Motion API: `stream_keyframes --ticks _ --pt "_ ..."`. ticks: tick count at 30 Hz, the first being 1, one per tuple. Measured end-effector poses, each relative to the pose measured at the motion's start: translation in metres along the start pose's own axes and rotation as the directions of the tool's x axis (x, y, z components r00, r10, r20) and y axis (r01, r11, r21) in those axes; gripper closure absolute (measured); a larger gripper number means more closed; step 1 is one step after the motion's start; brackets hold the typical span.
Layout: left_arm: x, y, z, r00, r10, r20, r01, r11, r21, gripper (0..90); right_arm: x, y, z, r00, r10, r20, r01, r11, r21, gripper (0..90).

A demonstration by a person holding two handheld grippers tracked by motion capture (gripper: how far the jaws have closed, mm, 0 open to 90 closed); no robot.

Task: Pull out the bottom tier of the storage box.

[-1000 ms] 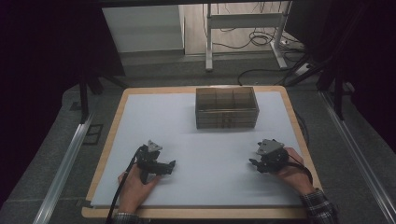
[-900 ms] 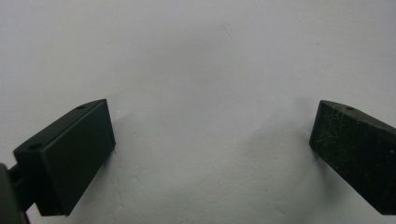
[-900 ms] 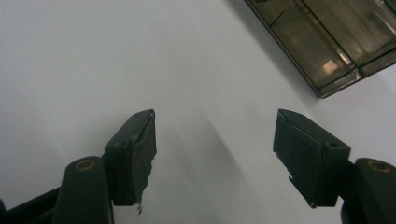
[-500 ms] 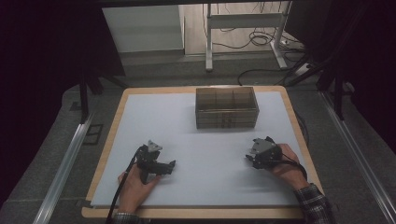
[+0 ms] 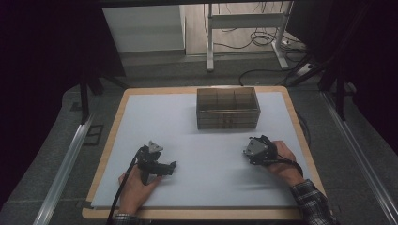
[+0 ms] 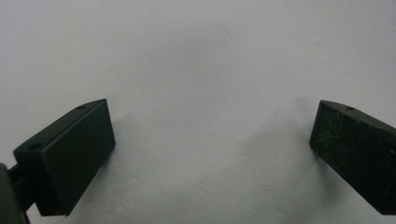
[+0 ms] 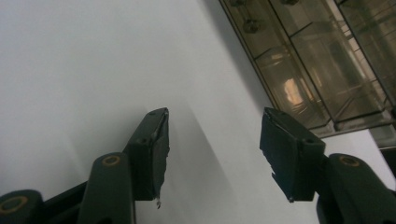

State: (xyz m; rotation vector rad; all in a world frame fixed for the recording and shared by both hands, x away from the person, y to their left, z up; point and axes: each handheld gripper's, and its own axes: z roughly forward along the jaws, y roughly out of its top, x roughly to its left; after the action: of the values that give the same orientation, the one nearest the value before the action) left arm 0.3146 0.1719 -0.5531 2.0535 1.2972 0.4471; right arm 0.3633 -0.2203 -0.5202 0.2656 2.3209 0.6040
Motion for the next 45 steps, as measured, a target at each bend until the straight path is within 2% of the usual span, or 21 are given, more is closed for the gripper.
stream_keyframes --ticks 2,6,7,9,16,19,20,22,24,28,29,31,32,33,36,37,38,39,40,43,45 --pt "0.0 0.0 0.0 1.0 0.0 0.0 0.0 1.0 0.0 0.0 0.001 0.001 0.001 1.0 -0.002 0.004 0.002 1.0 0.003 44.7" --pt "0.0 0.0 0.0 1.0 0.0 0.0 0.0 1.0 0.0 0.0 0.003 0.004 0.007 0.9986 -0.043 0.031 0.043 0.999 0.0 47.9" --pt "0.0 0.0 0.0 1.0 0.0 0.0 0.0 1.0 0.0 0.0 0.004 0.006 0.009 0.9957 -0.079 0.047 0.079 0.997 0.003 49.7" --pt "0.0 0.0 0.0 1.0 0.0 0.0 0.0 1.0 0.0 0.0 0.005 0.006 0.01 0.9948 -0.085 0.056 0.085 0.996 0.005 50.3" --pt "0.0 0.0 0.0 1.0 0.0 0.0 0.0 1.0 0.0 0.0 0.009 0.014 0.021 0.9793 -0.167 0.115 0.166 0.986 0.022 53.1" --pt "0.0 0.0 0.0 1.0 0.0 0.0 0.0 1.0 0.0 0.0 0.011 0.016 0.024 0.9744 -0.181 0.133 0.18 0.983 0.022 53.4" --pt "0.0 0.0 0.0 1.0 0.0 0.0 0.0 1.0 0.0 0.0 0.012 0.019 0.027 0.9661 -0.211 0.149 0.208 0.978 0.032 53.5" --pt "0.0 0.0 0.0 1.0 0.0 0.0 0.0 1.0 0.0 0.0 0.013 0.02 0.028 0.9651 -0.209 0.158 0.207 0.978 0.031 53.6" --pt "0.0 0.0 0.0 1.0 0.0 0.0 0.0 1.0 0.0 0.0 0.015 0.023 0.033 0.9538 -0.241 0.179 0.237 0.971 0.044 54.8" --pt "0.0 0.0 0.0 1.0 0.0 0.0 0.0 1.0 0.0 0.0 0.016 0.027 0.039 0.9398 -0.27 0.21 0.264 0.963 0.058 57.6" --pt "0.0 0.0 0.0 1.0 0.0 0.0 0.0 1.0 0.0 0.0 0.016 0.027 0.039 0.9398 -0.27 0.21 0.264 0.963 0.058 57.6" --pt "0.0 0.0 0.0 1.0 0.0 0.0 0.0 1.0 0.0 0.0 0.016 0.029 0.043 0.9291 -0.299 0.218 0.29 0.954 0.072 58.2" --pt "0.0 0.0 0.0 1.0 0.0 0.0 0.0 1.0 0.0 0.0 0.016 0.029 0.043 0.9291 -0.299 0.218 0.29 0.954 0.072 58.2" --pt "0.0 0.0 0.0 1.0 0.0 0.0 0.0 1.0 0.0 0.0 0.016 0.03 0.045 0.9222 -0.311 0.23 0.299 0.95 0.084 58.8" --pt "0.0 0.0 0.0 1.0 -0.001 0.0 0.001 1.0 -0.001 0.0 0.016 0.033 0.049 0.9124 -0.33 0.243 0.315 0.944 0.099 59.4" --pt "0.0 0.0 0.0 1.0 -0.001 0.0 0.001 1.0 -0.001 0.0 0.016 0.033 0.049 0.9124 -0.33 0.243 0.315 0.944 0.099 59.4" --pt "0.0 0.0 0.0 1.0 -0.001 0.0 0.001 1.0 -0.001 0.0 0.017 0.034 0.051 0.9037 -0.348 0.25 0.332 0.937 0.106 59.4" --pt "0.0 0.0 0.0 1.0 -0.001 0.0 0.001 1.0 -0.001 0.0 0.017 0.034 0.051 0.9037 -0.348 0.25 0.332 0.937 0.106 59.4" --pt "0.0 0.0 0.0 1.0 -0.001 0.0 0.001 1.0 -0.001 0.0 0.018 0.036 0.054 0.8955 -0.364 0.256 0.346 0.931 0.115 59.8" --pt "0.0 0.0 0.0 1.0 0.0 0.0 0.0 1.0 0.0 0.0 0.018 0.037 0.057 0.8885 -0.376 0.263 0.356 0.927 0.123 61.3" --pt "0.0 0.0 0.0 1.0 -0.001 0.0 0.001 1.0 0.0 0.0 0.019 0.038 0.062 0.878 -0.393 0.274 0.368 0.919 0.137 63.3"
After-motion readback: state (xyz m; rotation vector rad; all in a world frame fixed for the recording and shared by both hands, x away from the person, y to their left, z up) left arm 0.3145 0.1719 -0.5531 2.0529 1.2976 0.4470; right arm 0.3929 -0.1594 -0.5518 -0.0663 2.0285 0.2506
